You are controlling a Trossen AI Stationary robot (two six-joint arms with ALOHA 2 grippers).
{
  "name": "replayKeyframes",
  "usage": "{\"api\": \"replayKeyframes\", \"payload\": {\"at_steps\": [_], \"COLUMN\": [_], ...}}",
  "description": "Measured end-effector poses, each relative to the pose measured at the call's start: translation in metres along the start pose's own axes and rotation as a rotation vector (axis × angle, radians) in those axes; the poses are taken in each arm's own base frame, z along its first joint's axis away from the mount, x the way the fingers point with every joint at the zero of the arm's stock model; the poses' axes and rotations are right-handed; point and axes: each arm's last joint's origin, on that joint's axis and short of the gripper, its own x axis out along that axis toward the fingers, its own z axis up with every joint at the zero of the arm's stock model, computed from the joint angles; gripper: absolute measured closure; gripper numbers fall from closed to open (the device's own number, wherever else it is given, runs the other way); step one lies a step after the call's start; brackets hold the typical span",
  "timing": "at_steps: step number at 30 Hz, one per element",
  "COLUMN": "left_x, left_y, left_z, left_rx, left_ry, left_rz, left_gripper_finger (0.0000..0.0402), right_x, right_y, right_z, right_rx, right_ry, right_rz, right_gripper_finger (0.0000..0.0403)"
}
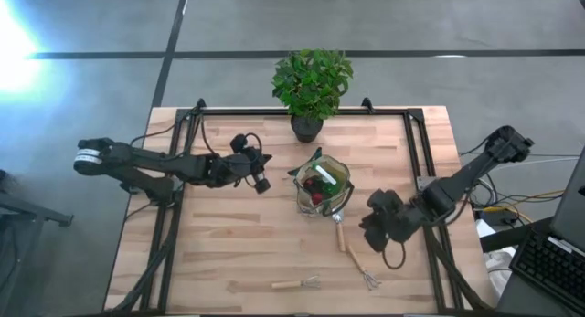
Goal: Pick & Place Garden tools in Gardening bag
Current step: Put the brown trowel into the side pocket of the gardening bag
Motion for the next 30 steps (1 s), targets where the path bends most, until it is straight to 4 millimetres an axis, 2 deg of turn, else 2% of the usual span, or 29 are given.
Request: {"api": "replayKeyframes", "payload": {"at_steps": [6, 12, 16, 21, 25, 30], "left_x": [-0.001, -0.001, 0.000, 0.001, 0.001, 0.001], "left_y": [0.002, 0.003, 0.005, 0.007, 0.007, 0.007], "left_z": [0.006, 0.011, 0.016, 0.019, 0.019, 0.017], "left_rx": [0.042, 0.089, 0.089, 0.067, 0.057, 0.055], "left_ry": [-0.035, -0.060, -0.098, -0.119, -0.119, -0.106], "left_rz": [0.073, 0.081, 0.092, 0.100, 0.099, 0.097], "left_gripper_finger": [0.0389, 0.0393, 0.0393, 0.0391, 0.0390, 0.0390], "right_x": [0.017, 0.043, 0.060, 0.076, 0.091, 0.101], "right_y": [0.011, 0.022, 0.028, 0.036, 0.030, 0.024], "right_z": [-0.024, -0.048, -0.056, -0.046, -0.030, -0.015], "right_rx": [0.072, 0.168, 0.149, 0.148, 0.318, 0.359], "right_ry": [0.082, 0.255, 0.311, 0.269, 0.145, 0.119], "right_rz": [-0.039, -0.081, -0.117, -0.149, -0.225, -0.246], "right_gripper_finger": [0.0307, 0.0293, 0.0282, 0.0274, 0.0275, 0.0277]}}
